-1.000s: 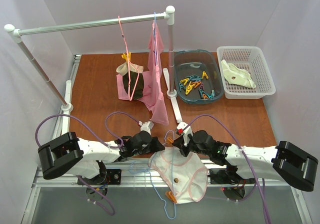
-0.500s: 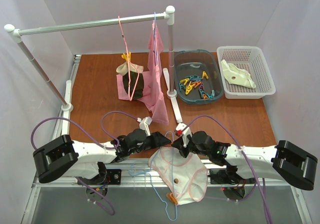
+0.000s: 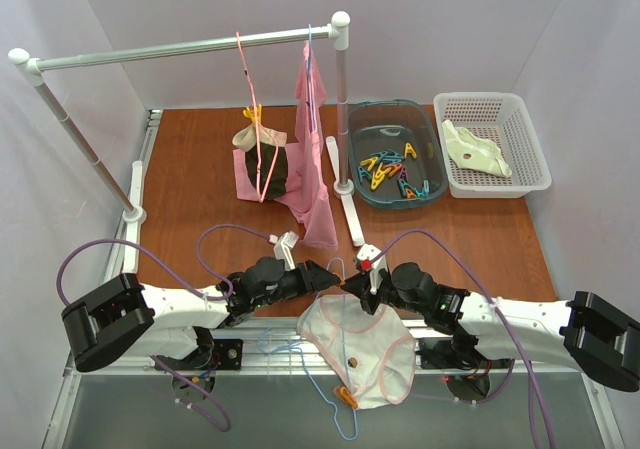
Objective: Clip the underwear to the hanger
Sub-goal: Open the clamp.
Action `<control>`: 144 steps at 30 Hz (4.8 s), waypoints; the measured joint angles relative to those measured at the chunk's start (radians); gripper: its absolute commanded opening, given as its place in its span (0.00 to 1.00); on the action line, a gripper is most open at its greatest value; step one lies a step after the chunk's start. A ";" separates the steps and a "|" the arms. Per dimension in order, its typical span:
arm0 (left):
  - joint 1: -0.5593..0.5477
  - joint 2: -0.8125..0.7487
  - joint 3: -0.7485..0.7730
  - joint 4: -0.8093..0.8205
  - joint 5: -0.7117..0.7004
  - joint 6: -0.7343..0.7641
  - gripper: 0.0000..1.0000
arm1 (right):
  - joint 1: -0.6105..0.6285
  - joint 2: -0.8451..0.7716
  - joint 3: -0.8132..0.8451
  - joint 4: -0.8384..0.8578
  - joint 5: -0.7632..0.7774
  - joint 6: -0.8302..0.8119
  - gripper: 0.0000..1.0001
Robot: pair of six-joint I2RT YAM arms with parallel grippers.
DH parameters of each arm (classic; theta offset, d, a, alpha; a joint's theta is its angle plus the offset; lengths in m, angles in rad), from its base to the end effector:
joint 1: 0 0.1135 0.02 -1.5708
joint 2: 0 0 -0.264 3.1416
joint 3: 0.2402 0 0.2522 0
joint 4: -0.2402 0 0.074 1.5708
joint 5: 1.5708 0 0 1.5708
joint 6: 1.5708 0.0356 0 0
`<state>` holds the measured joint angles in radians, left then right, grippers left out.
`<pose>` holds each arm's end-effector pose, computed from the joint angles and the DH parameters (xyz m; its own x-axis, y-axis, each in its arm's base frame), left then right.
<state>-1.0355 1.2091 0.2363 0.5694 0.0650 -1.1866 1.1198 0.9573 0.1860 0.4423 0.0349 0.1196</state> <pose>0.1076 -0.1859 0.1488 -0.8990 -0.2977 -0.3211 0.1475 0.4845 -0.8622 0.0836 0.1697 0.1662 -0.2454 -0.2332 -0.9410 -0.8619 0.4967 0.1017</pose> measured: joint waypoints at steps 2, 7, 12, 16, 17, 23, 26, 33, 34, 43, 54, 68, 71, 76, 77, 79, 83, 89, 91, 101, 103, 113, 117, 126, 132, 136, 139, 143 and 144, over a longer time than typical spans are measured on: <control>0.003 0.000 0.000 0.001 0.000 0.001 0.54 | 0.000 0.008 0.000 0.004 -0.001 0.000 0.01; 0.009 0.000 0.000 -0.005 0.004 0.008 0.54 | 0.000 0.016 0.000 0.009 -0.005 -0.001 0.01; 0.018 0.004 0.001 0.000 0.008 0.008 0.54 | 0.000 0.008 0.000 0.009 -0.025 -0.005 0.01; 0.019 0.032 0.012 0.011 0.018 0.008 0.55 | 0.001 0.007 0.000 0.009 -0.046 -0.010 0.01; 0.019 0.040 0.015 0.016 0.021 0.008 0.55 | 0.002 0.007 0.000 0.009 -0.050 -0.011 0.01; 0.019 0.076 0.025 0.035 0.033 0.008 0.51 | 0.004 0.011 0.000 0.009 -0.053 -0.018 0.01; 0.020 0.076 0.025 0.025 0.036 0.008 0.45 | 0.004 0.011 0.000 0.010 -0.051 -0.018 0.01; 0.026 0.069 0.024 0.006 0.036 0.007 0.31 | 0.007 0.012 0.000 0.018 -0.045 -0.019 0.01; 0.026 0.069 0.024 0.007 0.036 0.007 0.24 | 0.008 0.014 -0.001 0.019 -0.045 -0.019 0.01; 0.026 0.101 0.019 0.058 0.049 0.002 0.07 | 0.011 0.026 -0.001 0.007 -0.030 -0.010 0.30; 0.026 0.135 0.005 0.160 0.065 -0.016 0.07 | 0.022 -0.097 -0.001 -0.107 0.100 0.064 0.46; 0.026 0.244 -0.005 0.227 0.102 -0.018 0.06 | 0.019 -0.333 -0.026 -0.401 0.358 0.277 0.69; 0.026 0.251 -0.005 0.240 0.106 -0.018 0.06 | 0.019 -0.256 -0.011 -0.483 0.378 0.337 0.68; 0.026 0.251 -0.005 0.253 0.108 -0.018 0.06 | 0.020 -0.128 0.024 -0.574 0.377 0.411 0.69; 0.026 0.251 -0.005 0.254 0.108 -0.017 0.06 | 0.021 -0.124 0.029 -0.577 0.374 0.422 0.69; 0.026 0.251 -0.005 0.254 0.108 -0.016 0.06 | 0.023 -0.128 0.031 -0.579 0.361 0.434 0.69; 0.027 0.251 -0.005 0.253 0.108 -0.014 0.06 | 0.026 -0.148 0.030 -0.579 0.307 0.438 0.65; 0.033 0.251 -0.005 0.254 0.110 -0.010 0.06 | 0.026 -0.151 0.029 -0.574 0.222 0.444 0.26; 0.035 0.251 -0.005 0.254 0.112 -0.008 0.06 | 0.026 -0.145 0.029 -0.573 0.204 0.443 0.09; 0.048 0.246 -0.005 0.252 0.116 -0.004 0.06 | 0.029 -0.101 0.069 -0.662 0.339 0.553 0.01; 0.052 0.237 -0.006 0.248 0.116 -0.002 0.06 | 0.029 -0.094 0.088 -0.712 0.412 0.601 0.01; 0.078 0.213 -0.018 0.247 0.127 0.011 0.06 | 0.020 -0.019 0.214 -0.986 0.735 0.848 0.01; 0.095 0.213 -0.021 0.248 0.139 0.013 0.06 | -0.014 0.000 0.231 -1.030 0.796 0.888 0.01; 0.128 0.214 -0.023 0.257 0.163 0.027 0.06 | 0.000 0.046 0.257 -0.996 0.796 0.794 0.39; 0.136 0.229 -0.024 0.279 0.167 0.027 0.05 | 0.105 -0.023 0.257 -0.834 0.717 0.645 0.52; 0.136 0.244 -0.030 0.309 0.167 0.026 0.04 | 0.116 -0.045 0.255 -0.697 0.638 0.555 0.52; 0.136 0.258 -0.034 0.334 0.166 0.027 0.04 | 0.116 -0.024 0.235 -0.620 0.595 0.522 0.52; 0.137 0.271 -0.034 0.344 0.163 0.035 0.03 | 0.116 0.020 0.204 -0.547 0.547 0.481 0.54; 0.137 0.272 -0.034 0.344 0.161 0.038 0.03 | 0.116 0.027 0.196 -0.528 0.536 0.474 0.54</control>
<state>-0.8986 1.4815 0.2028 0.9134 0.2256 -1.1484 1.2358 0.9840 0.3820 -0.0856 0.5713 0.5938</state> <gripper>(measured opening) 0.038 0.531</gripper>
